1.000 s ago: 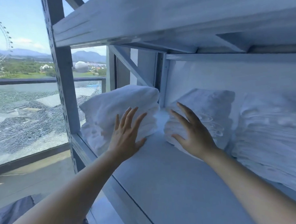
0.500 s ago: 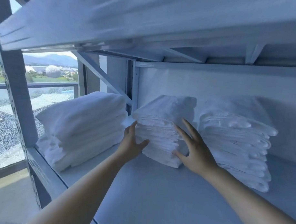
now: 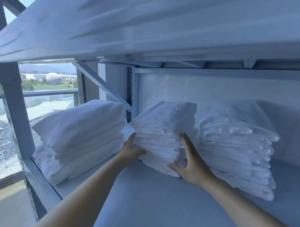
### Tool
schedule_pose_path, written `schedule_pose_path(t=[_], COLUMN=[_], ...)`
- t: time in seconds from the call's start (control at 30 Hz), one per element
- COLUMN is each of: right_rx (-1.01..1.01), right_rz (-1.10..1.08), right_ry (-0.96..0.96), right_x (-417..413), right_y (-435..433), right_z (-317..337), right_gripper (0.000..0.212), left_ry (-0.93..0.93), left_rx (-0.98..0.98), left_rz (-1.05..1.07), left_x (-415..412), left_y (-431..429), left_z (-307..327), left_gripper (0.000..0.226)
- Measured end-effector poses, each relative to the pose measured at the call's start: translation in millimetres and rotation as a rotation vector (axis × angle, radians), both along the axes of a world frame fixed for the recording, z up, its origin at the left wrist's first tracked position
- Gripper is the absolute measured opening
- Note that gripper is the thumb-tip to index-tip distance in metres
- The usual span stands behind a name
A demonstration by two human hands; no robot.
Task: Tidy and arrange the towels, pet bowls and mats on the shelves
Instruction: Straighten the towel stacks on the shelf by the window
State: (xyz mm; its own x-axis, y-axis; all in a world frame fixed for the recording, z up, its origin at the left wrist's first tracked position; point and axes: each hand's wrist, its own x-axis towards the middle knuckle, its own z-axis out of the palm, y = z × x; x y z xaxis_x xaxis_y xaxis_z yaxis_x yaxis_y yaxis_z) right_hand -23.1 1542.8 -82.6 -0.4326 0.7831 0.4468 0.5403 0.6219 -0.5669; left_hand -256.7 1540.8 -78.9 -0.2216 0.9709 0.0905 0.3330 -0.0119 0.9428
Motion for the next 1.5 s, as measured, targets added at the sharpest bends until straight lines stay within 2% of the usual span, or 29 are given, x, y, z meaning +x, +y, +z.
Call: schedule_pose_path(t=[0.17, 0.4, 0.53, 0.6, 0.7, 0.87, 1.07, 1.27, 1.5], right_rx=[-0.029, -0.027, 0.009, 0.002, -0.044, -0.070, -0.289, -0.303, -0.303], right_rz=[0.015, 0.033, 0.032, 0.050, 0.103, 0.042, 0.125, 0.165, 0.167], right_ry=[-0.006, 0.057, 0.040, 0.025, 0.042, 0.138, 0.260, 0.258, 0.236], right_x=[-3, 0, -4, -4, 4, 8, -3, 2, -4], right_y=[-4, -10, -18, -23, -26, -27, -33, -38, -71], right_z=[3, -3, -5, -9, -13, -8, -9, -11, -9], right_gripper=[0.107, 0.104, 0.103, 0.100, 0.093, 0.082, 0.085, 0.085, 0.086], left_ry=[-0.013, -0.005, -0.084, -0.104, -0.094, -0.055, -0.271, -0.312, -0.246], left_rx=[0.004, -0.002, 0.054, 0.068, 0.094, 0.040, 0.015, 0.026, 0.025], left_rz=[-0.062, -0.026, -0.054, -0.051, -0.041, 0.026, 0.003, 0.049, 0.061], left_x=[2, 2, 2, 1, -2, -5, 8, 17, 10], left_y=[-8, -22, -38, -46, -56, -58, -63, -73, -106], left_z=[1, 0, 1, 0, -4, -10, -14, -12, -11], left_gripper=[0.082, 0.091, 0.065, 0.061, 0.072, 0.079, 0.079, 0.078, 0.076])
